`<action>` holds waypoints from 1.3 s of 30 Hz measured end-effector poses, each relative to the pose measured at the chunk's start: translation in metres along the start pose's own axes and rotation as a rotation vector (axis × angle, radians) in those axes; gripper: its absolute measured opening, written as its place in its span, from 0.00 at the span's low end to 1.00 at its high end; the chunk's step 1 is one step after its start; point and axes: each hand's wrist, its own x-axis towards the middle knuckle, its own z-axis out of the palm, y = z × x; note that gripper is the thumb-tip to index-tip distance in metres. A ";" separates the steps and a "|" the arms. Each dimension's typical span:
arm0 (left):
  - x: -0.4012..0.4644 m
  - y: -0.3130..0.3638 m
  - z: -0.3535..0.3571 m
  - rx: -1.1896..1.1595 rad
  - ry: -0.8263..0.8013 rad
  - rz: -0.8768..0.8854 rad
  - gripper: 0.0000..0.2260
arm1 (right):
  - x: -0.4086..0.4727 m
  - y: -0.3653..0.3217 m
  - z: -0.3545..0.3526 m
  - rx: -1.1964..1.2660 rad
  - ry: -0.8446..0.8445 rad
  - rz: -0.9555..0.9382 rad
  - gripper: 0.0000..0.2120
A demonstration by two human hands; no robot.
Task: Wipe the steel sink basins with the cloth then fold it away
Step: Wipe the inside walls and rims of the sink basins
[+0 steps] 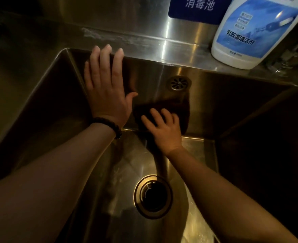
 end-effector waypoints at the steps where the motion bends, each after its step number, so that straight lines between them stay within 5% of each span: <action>1: 0.000 0.000 0.000 0.000 -0.007 -0.005 0.42 | -0.006 0.007 0.004 -0.065 -0.092 -0.120 0.23; 5: -0.001 0.003 -0.005 -0.028 -0.028 -0.027 0.42 | -0.034 0.043 0.008 -0.124 -0.351 -0.255 0.20; 8: 0.000 0.003 -0.006 -0.047 -0.033 -0.039 0.42 | -0.053 0.051 -0.001 -0.103 -0.491 0.013 0.29; 13: 0.000 0.003 -0.006 -0.029 -0.050 -0.047 0.41 | -0.080 0.059 -0.010 0.141 -0.664 0.606 0.26; 15: 0.000 0.004 -0.007 -0.013 -0.068 -0.047 0.41 | -0.077 0.054 -0.011 0.253 -0.692 0.703 0.25; 21: 0.004 0.005 -0.026 -0.014 -0.179 -0.059 0.42 | -0.078 -0.036 -0.039 0.462 -0.788 0.166 0.24; 24: 0.008 0.010 -0.045 0.006 -0.301 -0.079 0.41 | -0.069 -0.048 -0.054 0.518 -0.747 0.427 0.22; 27: 0.017 0.012 -0.075 0.025 -0.469 -0.079 0.40 | -0.045 -0.054 -0.077 1.139 -0.668 0.651 0.13; 30: 0.022 0.011 -0.117 -0.022 -0.554 -0.086 0.39 | -0.010 -0.066 -0.115 1.624 -0.552 0.816 0.16; 35: 0.001 -0.040 -0.217 -0.025 -0.565 -0.164 0.38 | 0.082 -0.075 -0.195 1.645 -0.161 0.630 0.17; 39: -0.035 -0.063 -0.260 0.065 -0.803 -0.253 0.35 | 0.157 -0.092 -0.222 1.388 0.018 0.472 0.15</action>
